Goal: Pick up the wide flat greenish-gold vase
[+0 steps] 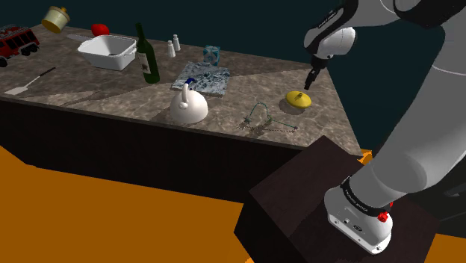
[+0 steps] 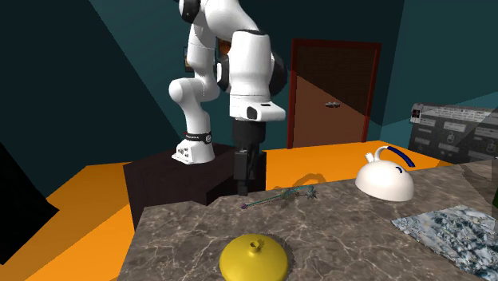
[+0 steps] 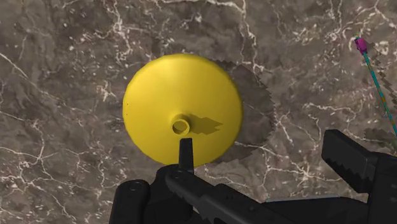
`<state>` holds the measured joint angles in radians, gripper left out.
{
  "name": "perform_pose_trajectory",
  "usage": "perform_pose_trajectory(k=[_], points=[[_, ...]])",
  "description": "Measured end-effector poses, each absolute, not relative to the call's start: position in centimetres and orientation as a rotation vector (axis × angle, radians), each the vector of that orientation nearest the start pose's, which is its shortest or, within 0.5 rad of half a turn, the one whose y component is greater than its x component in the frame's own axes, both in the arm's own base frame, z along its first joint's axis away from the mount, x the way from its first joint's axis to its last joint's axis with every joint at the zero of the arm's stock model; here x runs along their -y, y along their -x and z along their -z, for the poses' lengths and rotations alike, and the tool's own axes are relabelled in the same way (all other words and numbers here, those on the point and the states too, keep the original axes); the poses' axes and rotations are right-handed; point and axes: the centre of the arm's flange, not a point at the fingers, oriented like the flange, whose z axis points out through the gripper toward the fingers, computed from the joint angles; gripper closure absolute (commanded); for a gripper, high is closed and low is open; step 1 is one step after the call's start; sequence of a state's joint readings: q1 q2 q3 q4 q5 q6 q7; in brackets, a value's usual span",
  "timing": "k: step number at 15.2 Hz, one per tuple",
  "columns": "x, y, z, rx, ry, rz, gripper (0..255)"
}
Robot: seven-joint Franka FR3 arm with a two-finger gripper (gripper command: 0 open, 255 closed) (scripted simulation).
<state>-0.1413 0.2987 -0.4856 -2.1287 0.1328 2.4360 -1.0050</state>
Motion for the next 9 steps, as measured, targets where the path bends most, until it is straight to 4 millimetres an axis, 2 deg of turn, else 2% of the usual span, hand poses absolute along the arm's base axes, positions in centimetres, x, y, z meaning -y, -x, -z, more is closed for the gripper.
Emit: perform_pose_trajectory(k=[5,9], points=[[37.8,-49.8,-24.6,0.519,3.155,0.025,0],[38.9,-50.9,-22.1,0.534,3.147,0.035,0]])
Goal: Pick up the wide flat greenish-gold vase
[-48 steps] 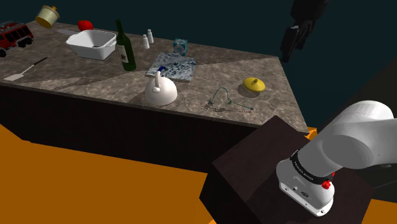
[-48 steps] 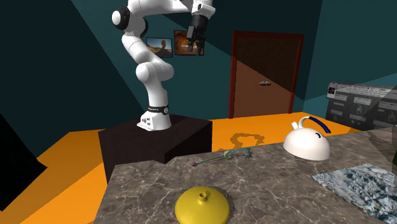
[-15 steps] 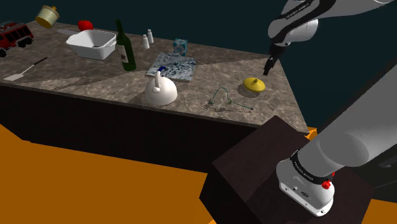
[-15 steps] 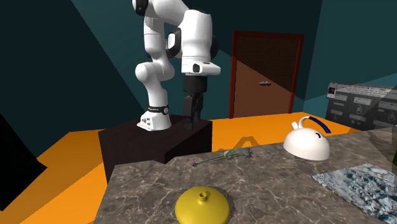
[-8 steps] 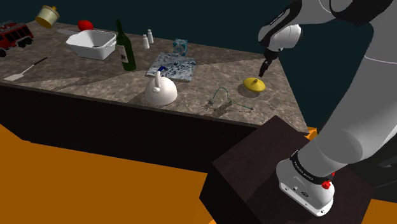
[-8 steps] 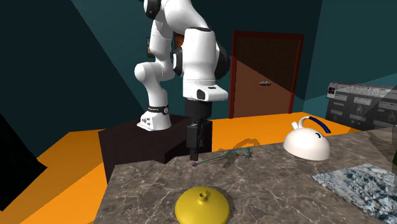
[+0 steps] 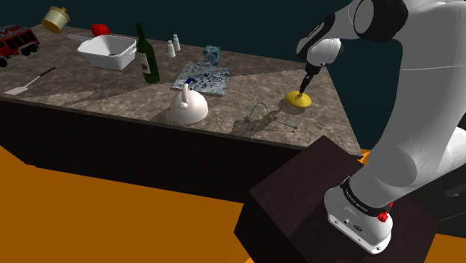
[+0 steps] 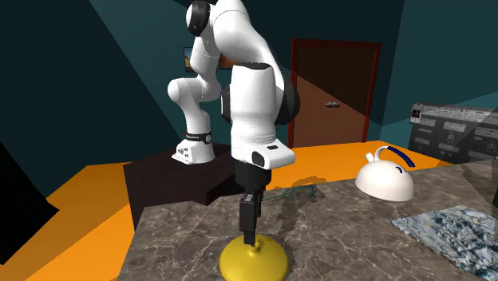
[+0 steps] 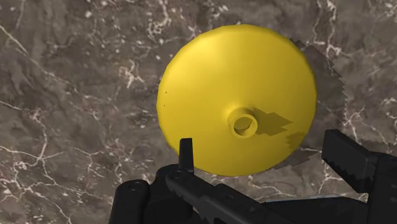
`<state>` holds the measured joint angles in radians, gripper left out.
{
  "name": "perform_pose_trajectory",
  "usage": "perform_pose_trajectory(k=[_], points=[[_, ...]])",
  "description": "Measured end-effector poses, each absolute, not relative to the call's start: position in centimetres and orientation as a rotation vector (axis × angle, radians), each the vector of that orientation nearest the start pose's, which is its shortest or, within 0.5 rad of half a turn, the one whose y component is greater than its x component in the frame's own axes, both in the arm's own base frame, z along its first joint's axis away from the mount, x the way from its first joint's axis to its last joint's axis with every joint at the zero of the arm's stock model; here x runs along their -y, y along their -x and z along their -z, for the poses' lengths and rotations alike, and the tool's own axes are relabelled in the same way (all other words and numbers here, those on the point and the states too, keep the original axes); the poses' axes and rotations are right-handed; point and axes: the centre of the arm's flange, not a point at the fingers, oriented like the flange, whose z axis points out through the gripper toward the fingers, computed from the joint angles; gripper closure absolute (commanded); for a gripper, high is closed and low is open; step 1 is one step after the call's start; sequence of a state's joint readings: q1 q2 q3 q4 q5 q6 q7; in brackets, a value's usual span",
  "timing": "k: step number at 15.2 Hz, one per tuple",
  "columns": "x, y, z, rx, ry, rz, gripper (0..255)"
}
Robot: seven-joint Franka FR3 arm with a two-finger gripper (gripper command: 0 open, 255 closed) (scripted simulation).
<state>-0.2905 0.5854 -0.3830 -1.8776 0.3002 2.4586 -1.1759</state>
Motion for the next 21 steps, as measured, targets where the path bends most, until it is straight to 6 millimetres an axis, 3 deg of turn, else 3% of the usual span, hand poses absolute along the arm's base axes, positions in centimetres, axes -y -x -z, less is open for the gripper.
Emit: perform_pose_trajectory(k=[5,6,16,21], points=[[38.9,-51.1,-19.5,0.535,3.146,0.036,0],[38.9,-51.1,-19.3,0.535,3.146,0.036,255],[38.9,-51.0,-19.1,0.535,3.147,0.039,255],[38.9,-50.9,-21.2,0.535,3.146,0.037,255]])
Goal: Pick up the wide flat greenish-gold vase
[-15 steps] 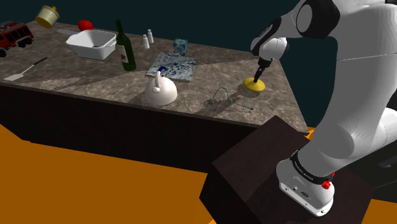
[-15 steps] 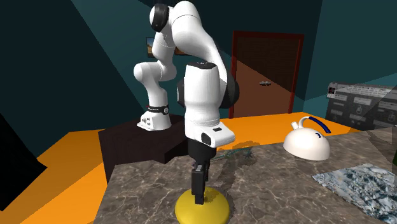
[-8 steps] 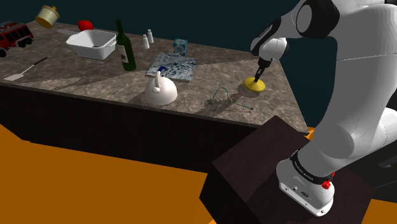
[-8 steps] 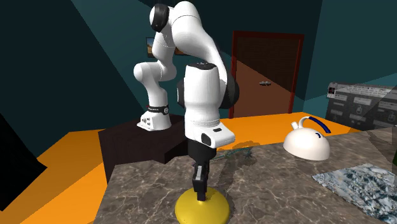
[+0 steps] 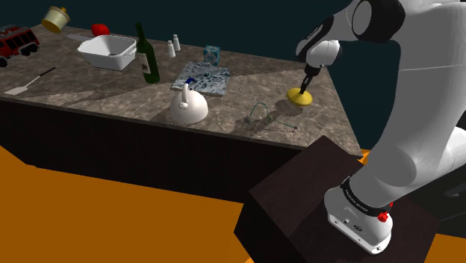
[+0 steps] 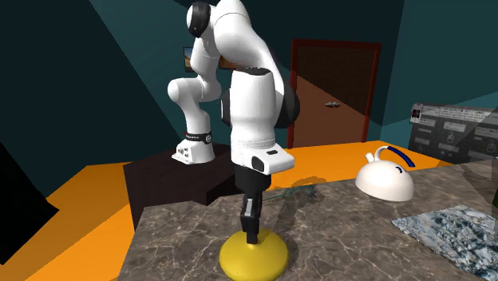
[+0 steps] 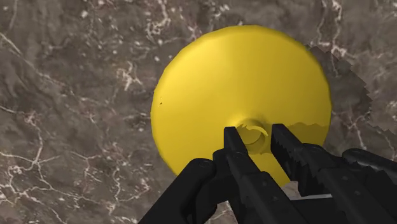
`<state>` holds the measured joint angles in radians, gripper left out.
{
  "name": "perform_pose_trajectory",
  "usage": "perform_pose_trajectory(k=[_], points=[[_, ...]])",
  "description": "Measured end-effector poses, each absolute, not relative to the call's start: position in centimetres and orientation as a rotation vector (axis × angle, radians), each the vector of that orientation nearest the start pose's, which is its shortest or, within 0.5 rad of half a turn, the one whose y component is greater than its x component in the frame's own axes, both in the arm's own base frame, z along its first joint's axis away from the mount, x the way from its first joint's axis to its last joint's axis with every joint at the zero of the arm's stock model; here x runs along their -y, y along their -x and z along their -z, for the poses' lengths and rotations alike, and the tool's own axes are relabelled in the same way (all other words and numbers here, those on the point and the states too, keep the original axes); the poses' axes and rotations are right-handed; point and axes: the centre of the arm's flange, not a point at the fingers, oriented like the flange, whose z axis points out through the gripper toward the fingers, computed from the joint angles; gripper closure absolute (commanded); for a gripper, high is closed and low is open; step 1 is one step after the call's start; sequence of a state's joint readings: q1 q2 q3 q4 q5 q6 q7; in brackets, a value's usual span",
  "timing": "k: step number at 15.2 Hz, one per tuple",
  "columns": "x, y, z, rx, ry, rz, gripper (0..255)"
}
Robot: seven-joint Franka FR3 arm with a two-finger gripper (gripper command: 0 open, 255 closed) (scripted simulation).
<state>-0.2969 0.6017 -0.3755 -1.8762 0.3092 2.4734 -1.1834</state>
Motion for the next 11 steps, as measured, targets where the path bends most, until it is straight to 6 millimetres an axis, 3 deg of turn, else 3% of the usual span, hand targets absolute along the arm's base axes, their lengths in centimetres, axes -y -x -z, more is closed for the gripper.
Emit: perform_pose_trajectory(k=[11], points=[[38.8,-51.0,-26.7,0.535,3.146,0.037,255]])
